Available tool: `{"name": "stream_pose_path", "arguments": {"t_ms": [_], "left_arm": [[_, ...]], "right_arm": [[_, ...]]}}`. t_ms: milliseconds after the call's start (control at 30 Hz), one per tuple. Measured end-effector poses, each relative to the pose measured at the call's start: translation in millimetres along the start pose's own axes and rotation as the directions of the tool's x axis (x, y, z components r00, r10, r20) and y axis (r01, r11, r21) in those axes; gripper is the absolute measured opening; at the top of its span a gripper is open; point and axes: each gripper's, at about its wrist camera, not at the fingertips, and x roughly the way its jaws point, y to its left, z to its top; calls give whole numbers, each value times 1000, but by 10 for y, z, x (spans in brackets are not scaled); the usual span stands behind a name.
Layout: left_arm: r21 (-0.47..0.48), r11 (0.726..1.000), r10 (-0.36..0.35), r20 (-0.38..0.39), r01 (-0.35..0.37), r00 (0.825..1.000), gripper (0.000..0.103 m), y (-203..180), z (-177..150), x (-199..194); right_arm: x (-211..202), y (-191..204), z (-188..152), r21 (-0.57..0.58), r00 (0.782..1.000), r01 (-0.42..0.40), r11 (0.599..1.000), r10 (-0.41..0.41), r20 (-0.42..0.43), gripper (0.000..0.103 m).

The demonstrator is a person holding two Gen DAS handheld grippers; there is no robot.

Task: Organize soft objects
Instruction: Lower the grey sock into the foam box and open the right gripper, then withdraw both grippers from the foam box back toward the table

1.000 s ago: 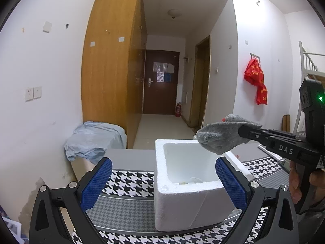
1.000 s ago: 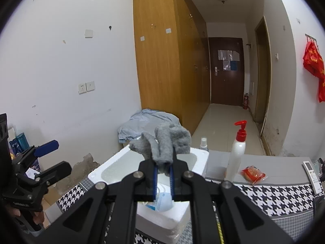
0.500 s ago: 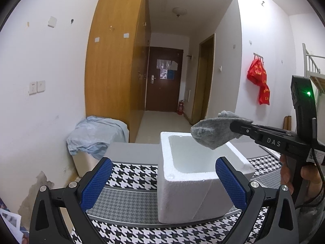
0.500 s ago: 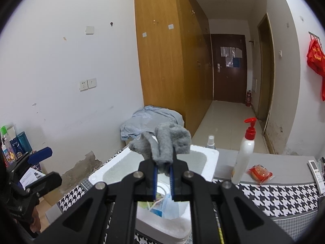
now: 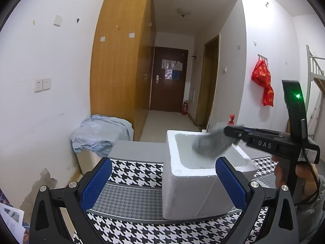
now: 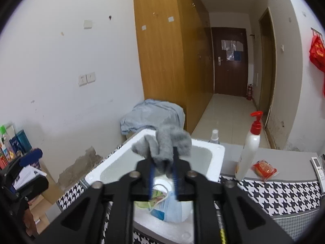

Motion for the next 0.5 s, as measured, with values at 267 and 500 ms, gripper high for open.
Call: {"name": "stream_pose_path", "arguments": {"t_ms": [267, 500], "left_arm": [[9, 1000, 6, -3, -6, 1000, 102, -10, 5, 9], [8, 1000, 3, 1, -3, 1000, 102, -29, -4, -10]], "right_arm": [[-96, 63, 1, -17, 999, -4, 1000, 4, 42, 85], [-147, 19, -1, -8, 999, 10, 1000, -10, 52, 93]]}}
